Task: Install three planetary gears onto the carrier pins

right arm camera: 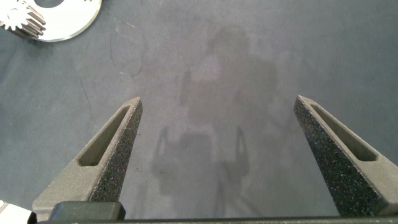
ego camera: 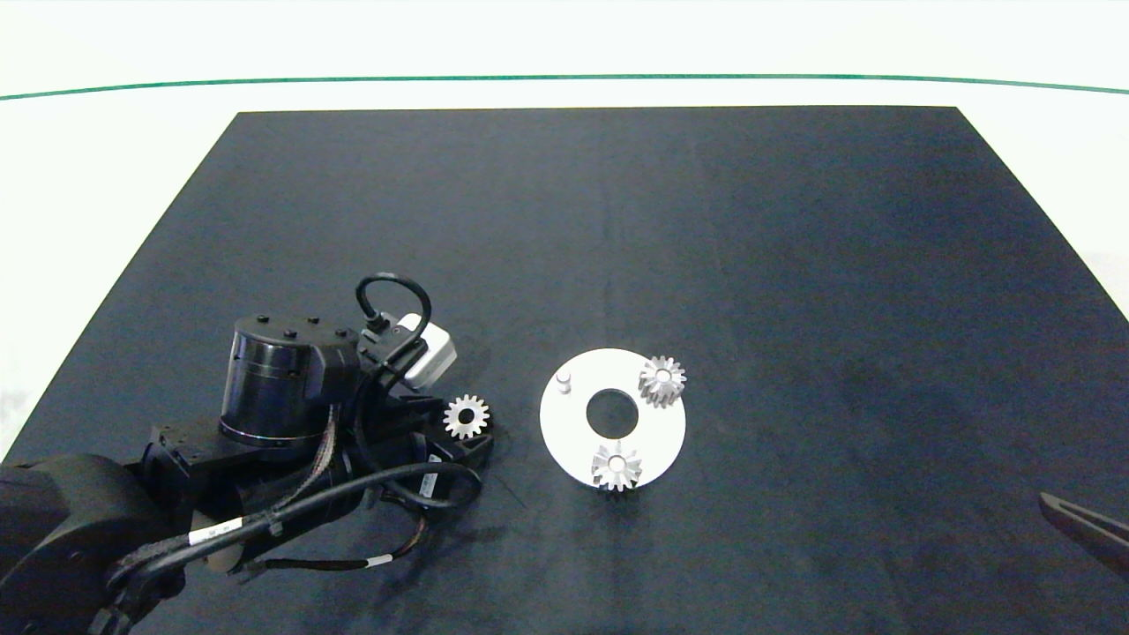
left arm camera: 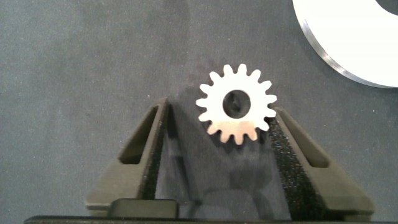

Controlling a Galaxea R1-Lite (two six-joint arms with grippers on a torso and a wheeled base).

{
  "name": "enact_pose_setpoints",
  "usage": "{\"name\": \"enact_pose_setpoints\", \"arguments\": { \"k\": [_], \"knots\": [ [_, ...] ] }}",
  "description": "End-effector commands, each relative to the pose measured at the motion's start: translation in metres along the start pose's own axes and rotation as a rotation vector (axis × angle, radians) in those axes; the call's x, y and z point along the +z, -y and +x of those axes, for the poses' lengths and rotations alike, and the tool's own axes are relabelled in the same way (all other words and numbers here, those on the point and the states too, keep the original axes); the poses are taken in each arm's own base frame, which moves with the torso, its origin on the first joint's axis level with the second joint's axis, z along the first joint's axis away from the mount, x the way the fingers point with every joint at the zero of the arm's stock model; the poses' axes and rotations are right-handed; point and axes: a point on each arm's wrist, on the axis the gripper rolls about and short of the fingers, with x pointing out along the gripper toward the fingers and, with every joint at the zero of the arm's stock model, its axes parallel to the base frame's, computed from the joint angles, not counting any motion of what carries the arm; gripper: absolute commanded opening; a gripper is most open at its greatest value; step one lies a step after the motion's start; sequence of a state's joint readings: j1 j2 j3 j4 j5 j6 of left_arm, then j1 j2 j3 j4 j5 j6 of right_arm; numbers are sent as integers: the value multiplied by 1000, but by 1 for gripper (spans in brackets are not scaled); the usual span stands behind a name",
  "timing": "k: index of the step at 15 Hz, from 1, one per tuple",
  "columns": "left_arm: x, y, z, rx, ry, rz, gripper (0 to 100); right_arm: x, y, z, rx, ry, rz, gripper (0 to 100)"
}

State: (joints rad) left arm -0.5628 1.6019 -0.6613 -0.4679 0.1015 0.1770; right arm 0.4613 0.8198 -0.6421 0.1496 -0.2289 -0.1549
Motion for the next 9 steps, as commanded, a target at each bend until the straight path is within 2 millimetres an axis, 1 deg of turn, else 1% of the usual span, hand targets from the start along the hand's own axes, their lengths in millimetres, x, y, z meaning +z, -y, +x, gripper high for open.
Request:
{"name": "enact_pose_setpoints", "arguments": {
  "k": [1,9],
  "knots": [
    [1,0,-1,2,8,0,55,1,0,1,0,-3,-2,100],
    [1,-1,-2,4,10,-1,38,-1,-1,2,4,-9,-2,100]
  ]
}}
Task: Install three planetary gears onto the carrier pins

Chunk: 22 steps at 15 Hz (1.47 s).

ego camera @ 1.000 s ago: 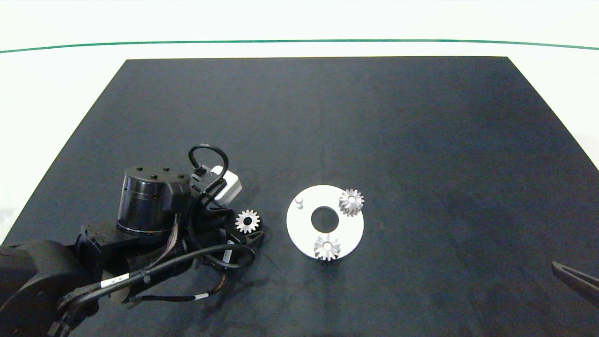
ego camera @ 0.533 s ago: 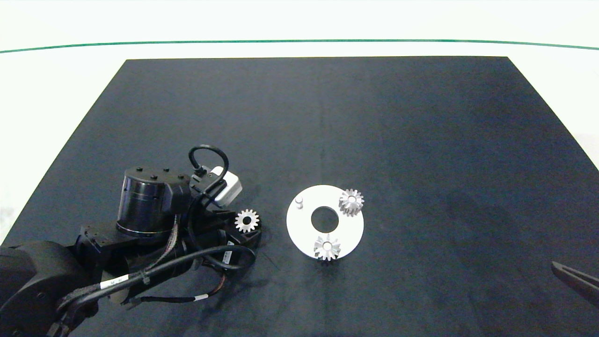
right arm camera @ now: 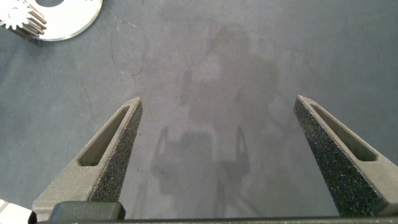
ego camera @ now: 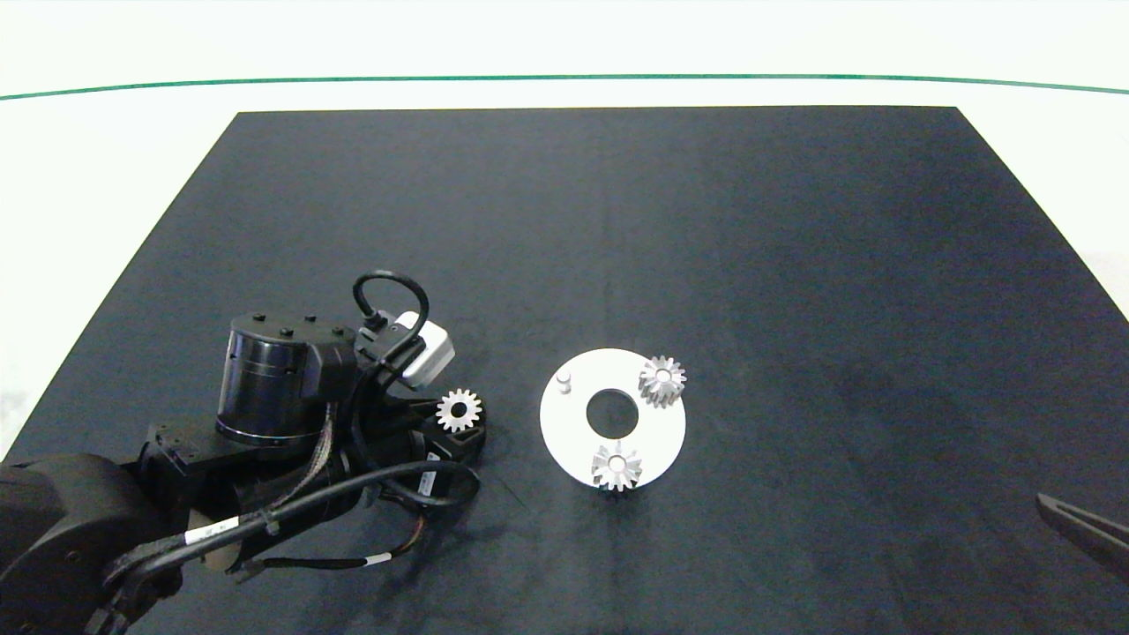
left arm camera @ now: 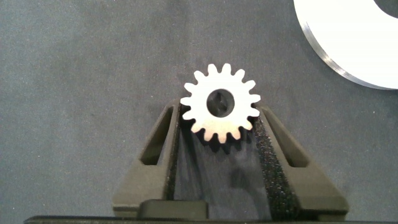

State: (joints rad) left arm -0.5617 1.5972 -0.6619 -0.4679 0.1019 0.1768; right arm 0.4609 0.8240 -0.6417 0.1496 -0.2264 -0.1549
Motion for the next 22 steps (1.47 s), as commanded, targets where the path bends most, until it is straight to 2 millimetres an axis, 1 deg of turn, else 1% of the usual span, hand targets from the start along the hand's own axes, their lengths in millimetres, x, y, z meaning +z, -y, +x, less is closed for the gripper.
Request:
{"name": "enact_pose_setpoints", "arguments": {
  "k": [1,18,20,22],
  "knots": [
    [1,0,-1,2,5,0,37,-1,0,1,1,-7,-3,100],
    [1,0,-1,1,9,0,2,-4,-1,2,11,-17,-7,100],
    [0,1,-1,4,13,-1,0,-4,-1,2,10,-14,-6,100],
    [-1,1,-2,1,14,2,0,-4,-1,1,8,-12,-5,100]
  ]
}}
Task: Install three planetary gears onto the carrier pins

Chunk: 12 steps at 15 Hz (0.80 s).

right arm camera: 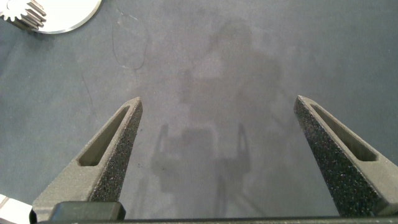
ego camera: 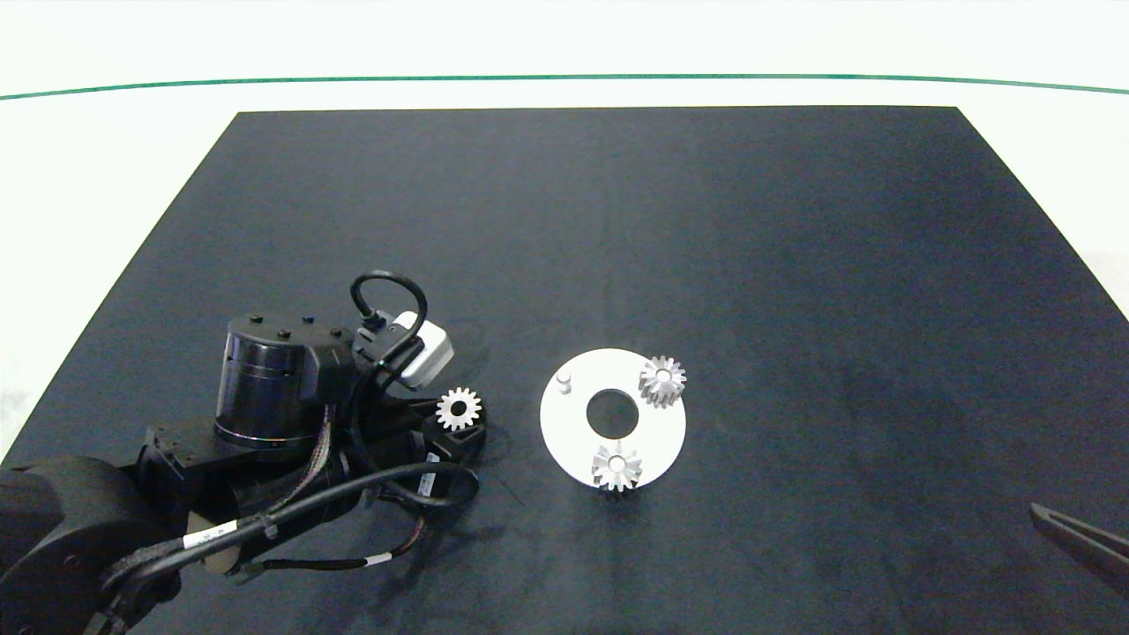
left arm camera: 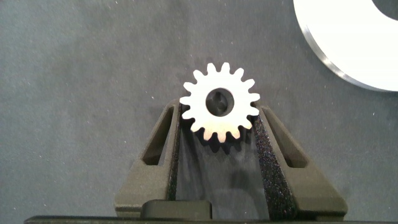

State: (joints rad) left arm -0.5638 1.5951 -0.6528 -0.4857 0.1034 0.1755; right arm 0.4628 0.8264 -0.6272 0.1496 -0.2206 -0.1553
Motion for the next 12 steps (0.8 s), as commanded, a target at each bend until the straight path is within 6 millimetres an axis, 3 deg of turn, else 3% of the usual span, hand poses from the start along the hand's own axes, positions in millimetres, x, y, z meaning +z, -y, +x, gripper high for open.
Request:
{"name": "enact_pose_setpoints", "arguments": {
  "k": [1,8,12],
  "knots": [
    [0,1,-1,0,4,4,0,0,0,-2,-4,6,0,100],
    [4,-1,-14,37,35,3,0,0,0,-1,2,4,-3,100],
    [18,-1,-16,40,82,37,0,0,-1,0,9,1,-5,100]
  ]
}}
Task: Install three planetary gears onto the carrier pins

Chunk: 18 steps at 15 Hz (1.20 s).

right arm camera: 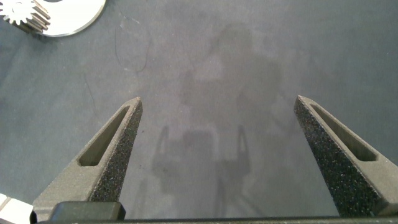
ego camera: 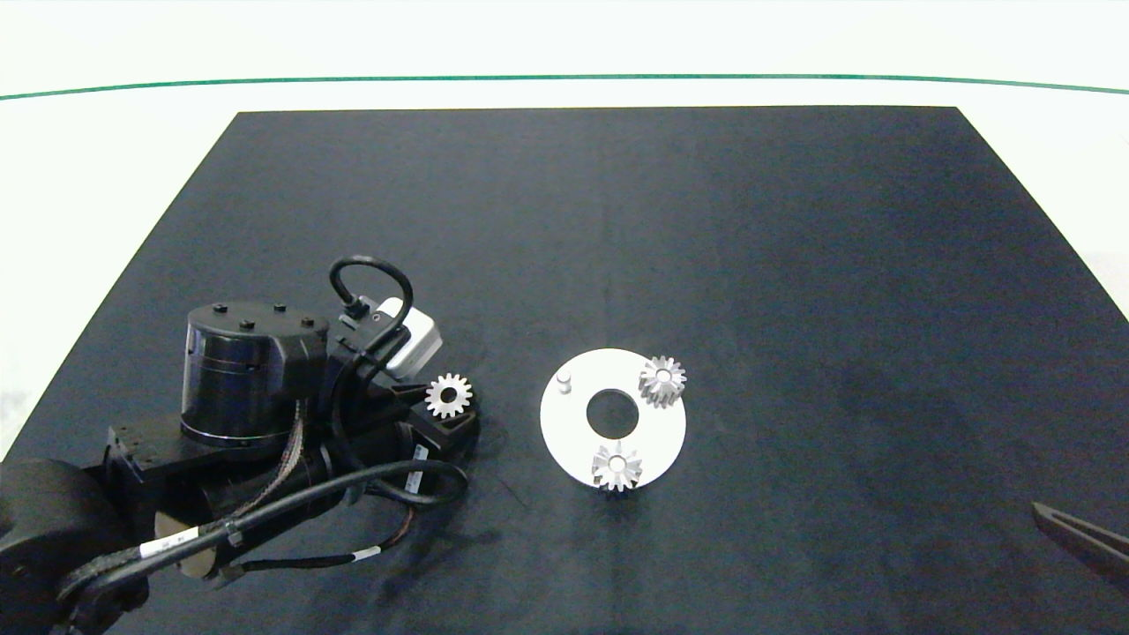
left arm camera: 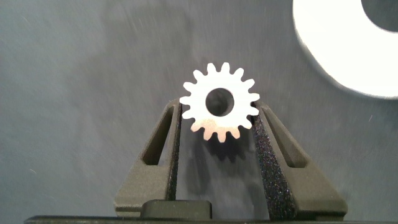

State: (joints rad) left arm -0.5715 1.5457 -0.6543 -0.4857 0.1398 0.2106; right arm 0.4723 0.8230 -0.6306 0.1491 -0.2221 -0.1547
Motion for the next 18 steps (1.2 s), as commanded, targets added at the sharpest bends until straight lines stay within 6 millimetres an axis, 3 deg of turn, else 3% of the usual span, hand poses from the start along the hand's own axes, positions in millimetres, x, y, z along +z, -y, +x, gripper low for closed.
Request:
{"name": "enact_pose_setpoints", "arguments": {
  "k": [1,8,12,18],
  "knots": [
    [16,0,-2,13,53,11,0,-1,-1,1,2,-8,-3,100],
    [47,23,-6,-65,91,56,0,-1,0,0,-1,-2,-1,100],
    [55,39,-7,-93,106,77,0,0,0,-2,-4,6,-1,100],
    [56,54,9,-124,86,94,0,1,1,-2,-5,8,0,100]
  ]
}}
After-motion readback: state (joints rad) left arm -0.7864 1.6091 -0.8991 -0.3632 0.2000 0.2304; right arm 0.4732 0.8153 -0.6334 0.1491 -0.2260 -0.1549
